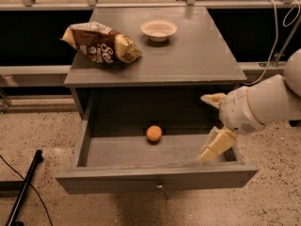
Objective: Pick orange from top drawer and place on counter
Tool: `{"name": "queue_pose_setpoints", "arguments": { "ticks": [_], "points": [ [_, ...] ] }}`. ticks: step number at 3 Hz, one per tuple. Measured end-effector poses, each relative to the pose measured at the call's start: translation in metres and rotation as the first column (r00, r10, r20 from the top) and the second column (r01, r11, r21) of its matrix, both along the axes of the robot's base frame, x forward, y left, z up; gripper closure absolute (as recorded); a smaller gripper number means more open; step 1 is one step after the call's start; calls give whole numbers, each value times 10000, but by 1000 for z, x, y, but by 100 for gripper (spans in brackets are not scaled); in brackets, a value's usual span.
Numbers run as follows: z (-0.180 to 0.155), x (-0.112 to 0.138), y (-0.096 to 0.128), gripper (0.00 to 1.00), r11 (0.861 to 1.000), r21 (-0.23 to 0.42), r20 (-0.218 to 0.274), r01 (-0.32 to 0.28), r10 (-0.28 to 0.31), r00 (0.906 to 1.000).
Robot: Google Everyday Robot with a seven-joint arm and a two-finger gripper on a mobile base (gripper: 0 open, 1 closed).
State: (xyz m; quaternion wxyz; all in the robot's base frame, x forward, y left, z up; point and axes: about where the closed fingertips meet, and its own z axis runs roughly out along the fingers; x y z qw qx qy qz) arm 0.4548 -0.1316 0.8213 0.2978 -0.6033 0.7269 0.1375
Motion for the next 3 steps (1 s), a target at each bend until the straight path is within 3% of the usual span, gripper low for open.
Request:
{"name": "queue_pose_setpoints", "arguments": {
  "ticks": [1,2,3],
  "points": [
    [8,10,-1,0,9998,-191,558,-81,91,9984],
    [-13,12,11,0,9948,1008,211,-107,86,9997],
    [-68,30,34,0,9697,2393,32,-484,491,9988]
  ]
}}
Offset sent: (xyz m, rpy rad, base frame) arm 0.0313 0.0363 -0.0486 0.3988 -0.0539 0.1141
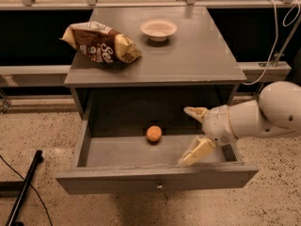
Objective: Pick orange from top drawer and place on counter
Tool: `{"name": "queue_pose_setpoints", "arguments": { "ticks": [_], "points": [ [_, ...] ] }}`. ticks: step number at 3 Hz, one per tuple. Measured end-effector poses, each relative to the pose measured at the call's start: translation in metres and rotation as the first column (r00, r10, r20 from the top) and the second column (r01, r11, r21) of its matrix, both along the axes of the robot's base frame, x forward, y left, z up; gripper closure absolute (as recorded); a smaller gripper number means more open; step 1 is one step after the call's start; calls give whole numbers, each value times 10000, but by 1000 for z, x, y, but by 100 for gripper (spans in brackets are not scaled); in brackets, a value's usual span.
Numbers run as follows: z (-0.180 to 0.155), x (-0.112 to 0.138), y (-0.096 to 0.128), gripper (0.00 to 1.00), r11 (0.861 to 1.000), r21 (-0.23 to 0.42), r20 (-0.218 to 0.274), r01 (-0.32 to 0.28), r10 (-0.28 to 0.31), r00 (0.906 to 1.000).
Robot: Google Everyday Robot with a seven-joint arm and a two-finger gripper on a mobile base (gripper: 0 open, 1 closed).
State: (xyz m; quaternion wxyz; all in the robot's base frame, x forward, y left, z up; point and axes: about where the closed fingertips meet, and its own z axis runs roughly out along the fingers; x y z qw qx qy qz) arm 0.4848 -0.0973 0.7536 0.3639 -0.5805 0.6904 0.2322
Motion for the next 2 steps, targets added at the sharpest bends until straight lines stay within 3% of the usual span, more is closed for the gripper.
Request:
{"name": "queue_pose_setpoints", "arguments": {
  "ticks": [1,2],
  "points": [
    [-41,23,19,0,9987,508,121,-77,71,9999],
    [-55,37,28,0,9982,593,308,4,-22,9995]
  ]
}}
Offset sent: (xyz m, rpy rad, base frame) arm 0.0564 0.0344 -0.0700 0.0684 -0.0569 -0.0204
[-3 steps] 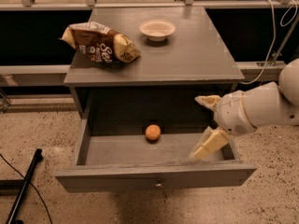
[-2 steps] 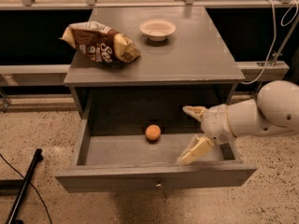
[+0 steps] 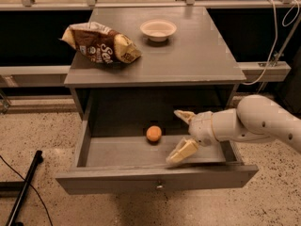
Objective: Pick orange from top drawer and place on counter
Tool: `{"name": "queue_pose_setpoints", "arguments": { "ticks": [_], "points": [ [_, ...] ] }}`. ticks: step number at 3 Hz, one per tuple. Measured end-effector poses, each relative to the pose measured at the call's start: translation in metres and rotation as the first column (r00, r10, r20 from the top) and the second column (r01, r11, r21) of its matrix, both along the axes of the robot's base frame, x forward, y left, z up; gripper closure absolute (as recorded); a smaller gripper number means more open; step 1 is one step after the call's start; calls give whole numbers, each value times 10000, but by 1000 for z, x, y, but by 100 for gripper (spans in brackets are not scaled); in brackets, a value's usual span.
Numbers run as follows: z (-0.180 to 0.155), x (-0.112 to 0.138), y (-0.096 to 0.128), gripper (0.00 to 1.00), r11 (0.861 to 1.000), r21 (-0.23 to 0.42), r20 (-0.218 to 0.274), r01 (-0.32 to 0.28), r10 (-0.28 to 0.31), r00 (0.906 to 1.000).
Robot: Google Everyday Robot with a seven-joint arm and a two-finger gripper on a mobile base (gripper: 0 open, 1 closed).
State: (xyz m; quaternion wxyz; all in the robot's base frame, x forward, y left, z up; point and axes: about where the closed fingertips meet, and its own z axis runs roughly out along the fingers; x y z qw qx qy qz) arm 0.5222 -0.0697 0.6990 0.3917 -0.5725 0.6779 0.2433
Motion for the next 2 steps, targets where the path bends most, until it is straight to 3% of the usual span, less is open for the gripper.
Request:
{"name": "queue_pose_setpoints", "arguments": {
  "ticks": [1,2],
  "points": [
    [-12,25,15,14,10000,49,194,83,-84,9998],
    [-30,43,31,34,9999,-142,180,6,-3,9998]
  ]
}}
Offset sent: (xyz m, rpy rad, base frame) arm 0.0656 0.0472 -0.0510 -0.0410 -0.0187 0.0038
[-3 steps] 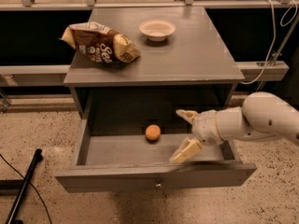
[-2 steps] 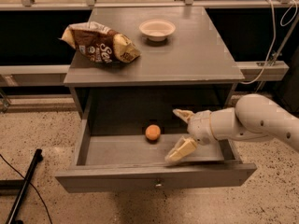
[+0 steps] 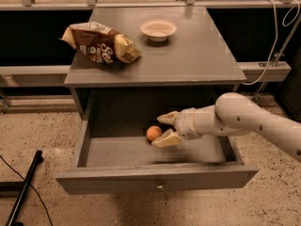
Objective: Pick orange from top drawer and place on counter
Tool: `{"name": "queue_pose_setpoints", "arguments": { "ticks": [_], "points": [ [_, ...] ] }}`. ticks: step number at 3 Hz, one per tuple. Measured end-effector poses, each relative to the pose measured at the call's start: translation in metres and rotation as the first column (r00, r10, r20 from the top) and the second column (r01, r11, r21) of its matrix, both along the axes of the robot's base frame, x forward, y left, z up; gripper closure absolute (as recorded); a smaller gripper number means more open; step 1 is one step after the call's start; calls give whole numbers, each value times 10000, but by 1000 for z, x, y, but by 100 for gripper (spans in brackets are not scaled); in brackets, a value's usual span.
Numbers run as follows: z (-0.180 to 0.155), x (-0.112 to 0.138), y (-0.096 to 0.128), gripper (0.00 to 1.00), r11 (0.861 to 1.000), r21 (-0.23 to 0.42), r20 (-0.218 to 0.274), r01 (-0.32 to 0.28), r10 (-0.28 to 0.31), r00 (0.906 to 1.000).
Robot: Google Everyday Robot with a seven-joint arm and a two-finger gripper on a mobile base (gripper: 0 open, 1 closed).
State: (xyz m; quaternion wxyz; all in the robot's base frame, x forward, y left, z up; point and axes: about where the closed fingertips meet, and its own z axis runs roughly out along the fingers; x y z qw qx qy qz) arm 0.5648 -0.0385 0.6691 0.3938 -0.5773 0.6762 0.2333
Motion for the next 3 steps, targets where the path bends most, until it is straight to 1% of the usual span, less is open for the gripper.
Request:
{"name": "queue_pose_setpoints", "arguments": {
  "ticks": [1,2,3],
  "points": [
    [-21,19,18,42,9992,-396,-160,45,-51,9999],
    [-34,30,24,42,9976,-662,-278,185,-204,9994],
    [-44,36,25,24,9963,-788,-411,356,-389,9984]
  ]
}}
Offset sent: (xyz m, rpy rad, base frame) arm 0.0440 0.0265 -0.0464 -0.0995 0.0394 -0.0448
